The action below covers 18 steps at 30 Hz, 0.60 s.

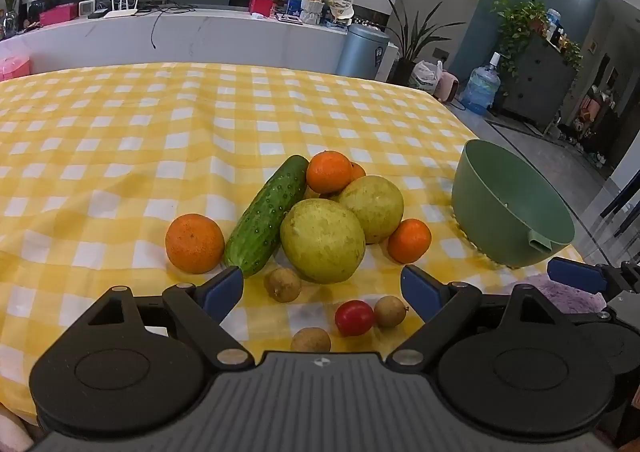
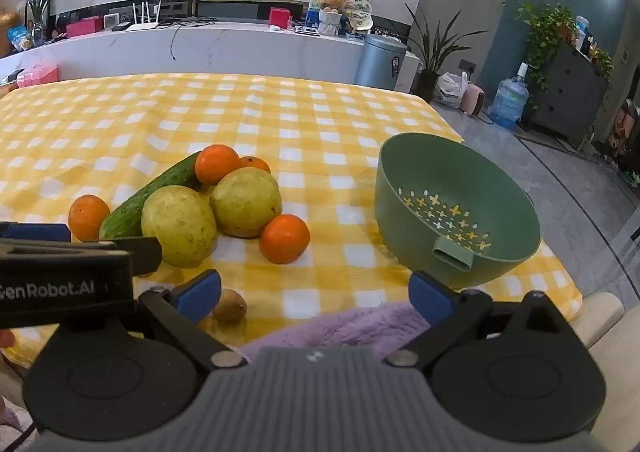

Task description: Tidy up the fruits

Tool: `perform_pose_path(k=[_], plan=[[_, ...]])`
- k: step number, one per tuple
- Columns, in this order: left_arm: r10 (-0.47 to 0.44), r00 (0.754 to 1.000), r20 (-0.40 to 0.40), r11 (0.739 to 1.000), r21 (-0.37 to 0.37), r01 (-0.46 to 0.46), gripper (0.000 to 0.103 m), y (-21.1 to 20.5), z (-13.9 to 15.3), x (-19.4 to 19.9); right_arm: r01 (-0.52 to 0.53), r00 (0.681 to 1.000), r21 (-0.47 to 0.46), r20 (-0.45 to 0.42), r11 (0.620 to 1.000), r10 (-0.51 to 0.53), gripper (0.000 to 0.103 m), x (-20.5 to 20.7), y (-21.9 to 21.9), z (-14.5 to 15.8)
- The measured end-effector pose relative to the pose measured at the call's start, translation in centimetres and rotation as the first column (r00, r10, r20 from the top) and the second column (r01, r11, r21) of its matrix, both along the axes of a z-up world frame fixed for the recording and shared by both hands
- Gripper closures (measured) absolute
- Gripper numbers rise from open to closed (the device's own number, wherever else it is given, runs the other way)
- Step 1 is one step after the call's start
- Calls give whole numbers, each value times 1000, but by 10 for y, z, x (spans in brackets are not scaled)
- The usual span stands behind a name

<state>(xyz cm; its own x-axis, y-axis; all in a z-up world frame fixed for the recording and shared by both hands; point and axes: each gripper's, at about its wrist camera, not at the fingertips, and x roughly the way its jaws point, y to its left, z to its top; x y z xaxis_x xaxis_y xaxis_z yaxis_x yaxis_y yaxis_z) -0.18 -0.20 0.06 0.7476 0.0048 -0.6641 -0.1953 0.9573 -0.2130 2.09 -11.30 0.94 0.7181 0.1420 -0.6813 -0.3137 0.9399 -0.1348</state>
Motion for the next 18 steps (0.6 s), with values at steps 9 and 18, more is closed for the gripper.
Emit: perform_pose_path(k=[9, 18], plan=[[-4, 1000, -24, 1000, -28, 3, 0, 3, 1, 0, -9, 1000, 5, 21, 1000, 9, 7, -3, -1, 1], [-5, 1000, -25, 1000, -31, 5, 0, 4, 1, 0, -27, 1000, 27, -12, 999, 27, 7, 4, -1, -4]])
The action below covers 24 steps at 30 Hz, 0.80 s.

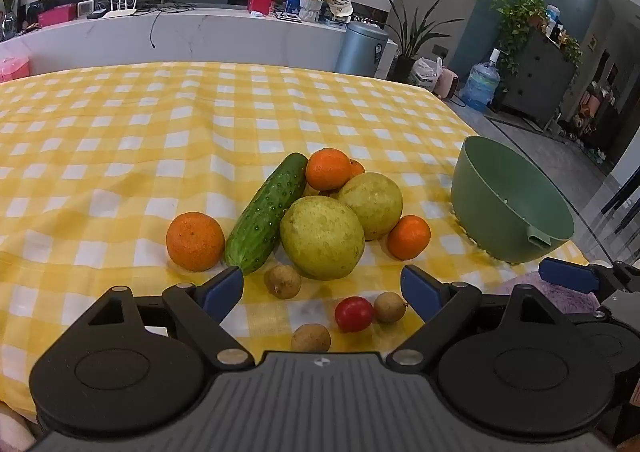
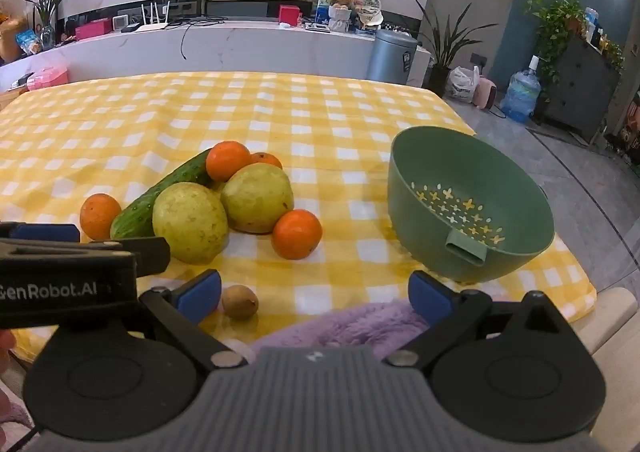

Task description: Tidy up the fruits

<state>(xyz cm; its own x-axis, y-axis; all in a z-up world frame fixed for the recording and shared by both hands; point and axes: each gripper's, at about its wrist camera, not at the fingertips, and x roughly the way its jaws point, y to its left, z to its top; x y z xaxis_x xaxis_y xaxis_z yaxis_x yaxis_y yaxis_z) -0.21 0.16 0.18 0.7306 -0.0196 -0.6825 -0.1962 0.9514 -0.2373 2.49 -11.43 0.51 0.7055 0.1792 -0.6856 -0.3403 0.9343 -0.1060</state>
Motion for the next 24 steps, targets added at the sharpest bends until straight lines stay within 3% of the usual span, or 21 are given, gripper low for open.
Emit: perform_pose_path(k=[24], plan=[[10, 1000, -2, 1000, 17, -10, 0, -2, 0, -1, 1, 1000, 6, 1, 1000, -1, 7, 0, -1, -2]])
